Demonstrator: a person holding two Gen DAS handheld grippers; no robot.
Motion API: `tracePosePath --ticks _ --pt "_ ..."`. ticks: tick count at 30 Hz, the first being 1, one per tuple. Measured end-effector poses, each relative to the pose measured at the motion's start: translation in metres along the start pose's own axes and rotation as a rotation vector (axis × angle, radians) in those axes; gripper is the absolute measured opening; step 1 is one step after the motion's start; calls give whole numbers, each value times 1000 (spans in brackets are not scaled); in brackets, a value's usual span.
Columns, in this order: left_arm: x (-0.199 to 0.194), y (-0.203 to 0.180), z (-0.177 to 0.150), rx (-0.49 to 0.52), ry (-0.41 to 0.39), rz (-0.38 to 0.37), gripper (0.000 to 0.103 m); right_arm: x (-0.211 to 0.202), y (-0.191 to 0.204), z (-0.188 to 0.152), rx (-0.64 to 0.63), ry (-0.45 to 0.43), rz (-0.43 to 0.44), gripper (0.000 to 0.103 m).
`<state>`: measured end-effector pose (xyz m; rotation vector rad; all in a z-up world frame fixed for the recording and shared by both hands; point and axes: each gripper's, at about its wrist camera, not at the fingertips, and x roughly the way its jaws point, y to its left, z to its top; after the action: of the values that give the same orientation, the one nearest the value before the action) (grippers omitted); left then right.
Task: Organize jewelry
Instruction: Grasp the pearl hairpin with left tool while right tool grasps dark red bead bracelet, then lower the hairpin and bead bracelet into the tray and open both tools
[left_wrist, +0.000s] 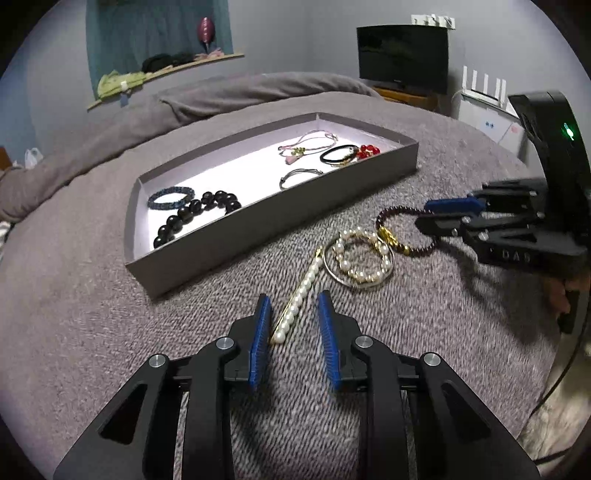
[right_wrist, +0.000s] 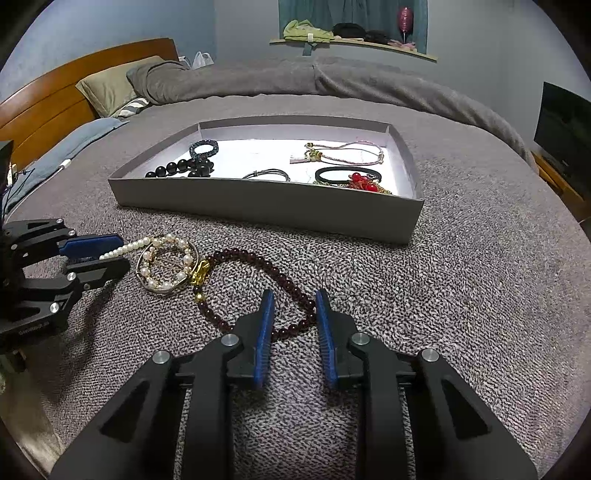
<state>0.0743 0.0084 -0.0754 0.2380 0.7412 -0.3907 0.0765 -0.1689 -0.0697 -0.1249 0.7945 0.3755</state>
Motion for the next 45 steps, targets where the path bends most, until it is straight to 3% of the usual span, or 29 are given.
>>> tracePosePath --ticks 3,7,9,26,36,45 --pt "1 -1 2 9 -2 2 29 -1 -1 0 9 -3 4 23" --pt "1 -1 3 2 11 -21 12 -3 -3 0 15 -11 -2 9" --pt "-1 -1 1 -1 8 -26 8 -5 -6 0 28 -16 7 8" --pt "-35 17 14 -88 -102 -19 7 -60 -11 22 51 -253 6 6" --pt "-42 40 66 -120 -193 11 7 -79 -18 80 70 -376 1 6" --pt "-2 76 103 -193 -184 28 7 -33 -19 133 81 -358 21 6"
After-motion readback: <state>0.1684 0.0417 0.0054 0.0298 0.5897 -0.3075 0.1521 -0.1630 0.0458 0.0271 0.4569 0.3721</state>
